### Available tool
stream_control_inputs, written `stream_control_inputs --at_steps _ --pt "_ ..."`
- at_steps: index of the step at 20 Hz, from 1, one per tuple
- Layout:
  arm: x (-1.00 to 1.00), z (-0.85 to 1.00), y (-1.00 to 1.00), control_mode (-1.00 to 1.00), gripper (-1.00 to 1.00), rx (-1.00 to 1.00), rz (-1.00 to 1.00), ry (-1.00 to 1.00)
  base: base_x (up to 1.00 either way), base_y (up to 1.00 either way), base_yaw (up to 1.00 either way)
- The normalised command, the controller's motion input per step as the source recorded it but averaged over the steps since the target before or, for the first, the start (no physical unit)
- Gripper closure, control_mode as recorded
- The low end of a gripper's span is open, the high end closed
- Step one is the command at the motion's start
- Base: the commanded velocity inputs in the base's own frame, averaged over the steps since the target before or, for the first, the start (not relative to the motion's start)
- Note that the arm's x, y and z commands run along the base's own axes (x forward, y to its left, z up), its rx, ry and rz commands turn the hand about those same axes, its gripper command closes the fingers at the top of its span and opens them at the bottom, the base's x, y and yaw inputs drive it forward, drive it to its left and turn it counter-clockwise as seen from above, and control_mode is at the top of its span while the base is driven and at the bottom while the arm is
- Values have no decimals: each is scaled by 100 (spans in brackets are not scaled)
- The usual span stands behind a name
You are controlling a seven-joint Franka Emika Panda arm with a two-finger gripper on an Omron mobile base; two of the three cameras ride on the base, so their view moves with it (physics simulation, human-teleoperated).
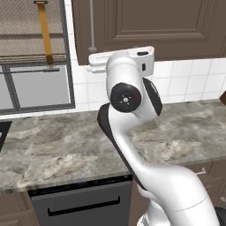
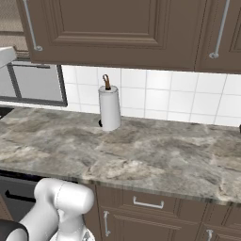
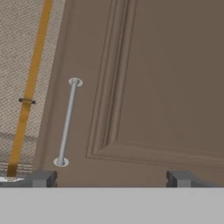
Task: Open the cabinet and move the ladle to the pot. Then close the cabinet.
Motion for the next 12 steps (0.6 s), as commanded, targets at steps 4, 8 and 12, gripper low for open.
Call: stream_control_inputs --at_steps 4,8,12 --pt "56 15 22 -100 -100 0 0 0 0 0 0" --pt "49 5 9 -100 -100 0 0 0 0 0 0" --pt "68 0 1 -100 -100 0 0 -6 0 0 0"
